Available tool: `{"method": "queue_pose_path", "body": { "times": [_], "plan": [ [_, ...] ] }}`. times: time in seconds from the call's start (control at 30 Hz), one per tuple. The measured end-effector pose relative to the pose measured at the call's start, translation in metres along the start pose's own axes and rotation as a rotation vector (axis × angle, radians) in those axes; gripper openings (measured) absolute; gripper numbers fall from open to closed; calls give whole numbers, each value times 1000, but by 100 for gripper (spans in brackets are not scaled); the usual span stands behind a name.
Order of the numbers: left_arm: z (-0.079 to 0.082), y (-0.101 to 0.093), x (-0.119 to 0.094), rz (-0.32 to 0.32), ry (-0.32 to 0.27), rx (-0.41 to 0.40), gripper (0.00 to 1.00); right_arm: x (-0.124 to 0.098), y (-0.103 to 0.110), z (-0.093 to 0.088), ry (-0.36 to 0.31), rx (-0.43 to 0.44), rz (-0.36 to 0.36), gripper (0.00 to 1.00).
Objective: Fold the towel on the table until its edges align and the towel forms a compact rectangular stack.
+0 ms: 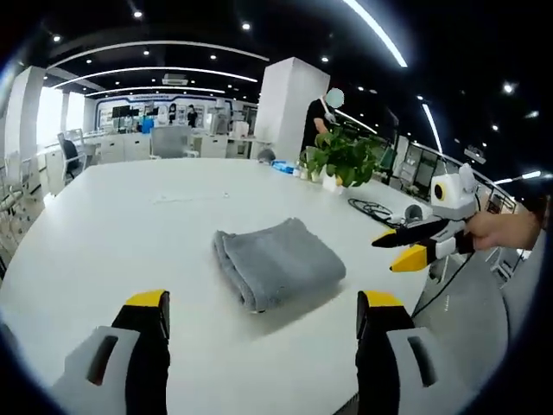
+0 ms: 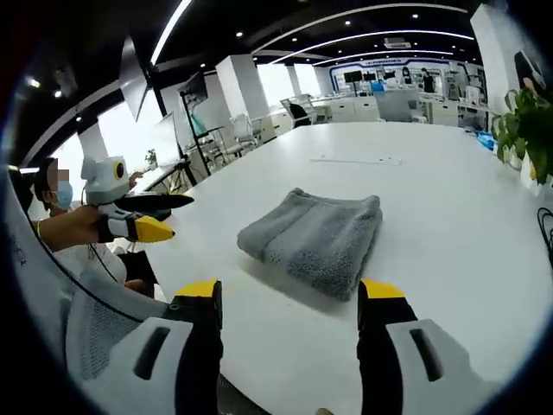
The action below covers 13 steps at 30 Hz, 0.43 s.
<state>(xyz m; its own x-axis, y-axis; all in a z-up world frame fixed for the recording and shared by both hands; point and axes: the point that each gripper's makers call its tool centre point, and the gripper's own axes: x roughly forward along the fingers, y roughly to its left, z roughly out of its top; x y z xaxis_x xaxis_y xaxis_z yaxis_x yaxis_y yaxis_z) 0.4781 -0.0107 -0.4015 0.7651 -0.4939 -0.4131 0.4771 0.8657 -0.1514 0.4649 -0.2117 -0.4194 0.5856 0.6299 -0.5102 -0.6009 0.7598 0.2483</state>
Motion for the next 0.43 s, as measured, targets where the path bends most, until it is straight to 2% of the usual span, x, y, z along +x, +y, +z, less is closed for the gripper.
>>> {"method": "queue_pose_path", "body": {
  "times": [0.17,0.23,0.43],
  "plan": [
    [-2,-2,-8,14,-9,-5,97,-5,0,-3,-9,26,-4,63],
    [-3,5,-11,20,-13,-15,97,-8,-1,-3,-15,23,-14,64],
    [-3,0,-16,34,-18,-25,99,-16,-8,-1,-29,31,-50,64]
  ]
}}
